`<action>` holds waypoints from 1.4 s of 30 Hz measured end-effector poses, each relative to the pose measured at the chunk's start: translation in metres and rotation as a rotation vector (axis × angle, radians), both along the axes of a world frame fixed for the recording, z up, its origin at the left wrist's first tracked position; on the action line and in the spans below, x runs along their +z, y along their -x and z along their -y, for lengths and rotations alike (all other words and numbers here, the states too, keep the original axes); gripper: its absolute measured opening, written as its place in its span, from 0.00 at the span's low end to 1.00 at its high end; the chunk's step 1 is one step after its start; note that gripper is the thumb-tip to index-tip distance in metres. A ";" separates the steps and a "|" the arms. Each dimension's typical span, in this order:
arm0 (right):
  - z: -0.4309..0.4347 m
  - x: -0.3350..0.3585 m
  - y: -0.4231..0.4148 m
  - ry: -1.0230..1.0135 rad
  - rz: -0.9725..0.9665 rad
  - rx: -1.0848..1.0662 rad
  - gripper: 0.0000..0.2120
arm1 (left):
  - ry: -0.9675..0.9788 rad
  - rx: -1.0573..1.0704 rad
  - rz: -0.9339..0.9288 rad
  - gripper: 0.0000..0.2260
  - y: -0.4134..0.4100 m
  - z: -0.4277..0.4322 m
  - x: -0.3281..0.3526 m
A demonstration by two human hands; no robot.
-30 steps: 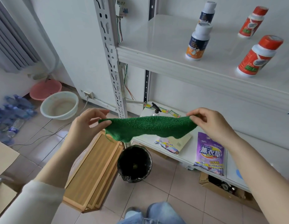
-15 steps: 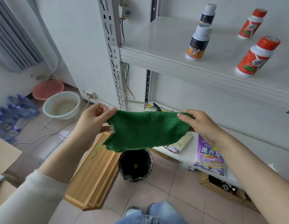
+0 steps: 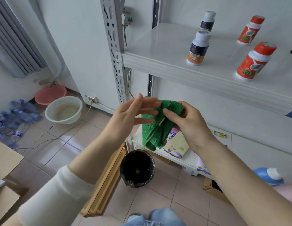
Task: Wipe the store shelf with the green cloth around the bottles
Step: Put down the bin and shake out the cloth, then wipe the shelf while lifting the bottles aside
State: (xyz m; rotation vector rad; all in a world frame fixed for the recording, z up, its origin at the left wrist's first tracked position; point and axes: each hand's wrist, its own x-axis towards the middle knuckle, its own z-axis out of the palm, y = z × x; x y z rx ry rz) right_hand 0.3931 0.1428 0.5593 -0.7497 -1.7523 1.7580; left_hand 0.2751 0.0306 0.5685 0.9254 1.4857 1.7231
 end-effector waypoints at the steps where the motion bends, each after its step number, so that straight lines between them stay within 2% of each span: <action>1: -0.002 0.002 -0.002 0.045 -0.014 0.011 0.03 | 0.005 0.047 -0.120 0.12 0.006 0.000 0.001; 3: -0.008 0.008 -0.006 0.099 -0.039 0.074 0.04 | 0.060 0.140 -0.365 0.08 0.020 -0.003 -0.001; 4: -0.012 0.012 -0.009 0.113 -0.049 0.108 0.05 | 0.119 0.135 -0.425 0.11 0.026 -0.005 -0.002; 6: -0.020 0.021 -0.015 0.149 -0.079 0.152 0.06 | 0.226 -0.013 -0.368 0.19 0.031 -0.009 -0.003; 8: -0.027 0.029 -0.021 0.181 -0.097 0.167 0.06 | 0.241 -0.182 -0.212 0.18 0.029 -0.013 -0.003; 12: -0.041 0.041 -0.033 0.250 -0.115 0.130 0.07 | 0.114 -0.170 -0.034 0.13 0.018 -0.027 0.008; 15: -0.052 0.048 -0.044 0.286 -0.169 0.070 0.11 | 0.038 -0.088 -0.100 0.17 0.007 -0.047 0.029; 18: -0.065 0.059 -0.053 0.330 -0.374 0.109 0.15 | -0.095 -0.040 -0.166 0.09 -0.006 -0.073 0.059; 20: -0.070 0.066 -0.056 0.337 -0.485 0.178 0.18 | -0.143 -0.060 -0.225 0.07 -0.012 -0.092 0.081; 25: -0.083 0.067 -0.051 0.466 -0.656 0.300 0.24 | -0.128 -0.098 -0.370 0.05 -0.024 -0.135 0.125; 29: -0.102 0.075 -0.044 0.526 -0.635 0.284 0.30 | -0.092 -0.187 -0.420 0.04 -0.024 -0.163 0.152; 31: -0.115 0.087 -0.043 0.513 -0.584 0.270 0.34 | -0.086 -0.217 -0.481 0.07 -0.021 -0.176 0.168; 35: -0.147 0.123 -0.042 0.380 -0.511 0.189 0.21 | -0.107 -0.164 -0.510 0.10 -0.005 -0.205 0.191; 38: -0.174 0.151 -0.035 0.367 -0.467 0.159 0.16 | -0.069 -0.093 -0.500 0.11 0.013 -0.235 0.191; 41: -0.213 0.170 -0.022 0.272 -0.256 0.026 0.12 | 0.020 -0.057 -0.447 0.12 0.034 -0.265 0.176; 42: -0.227 0.175 -0.018 0.232 -0.187 -0.026 0.11 | 0.031 -0.007 -0.504 0.12 0.041 -0.272 0.167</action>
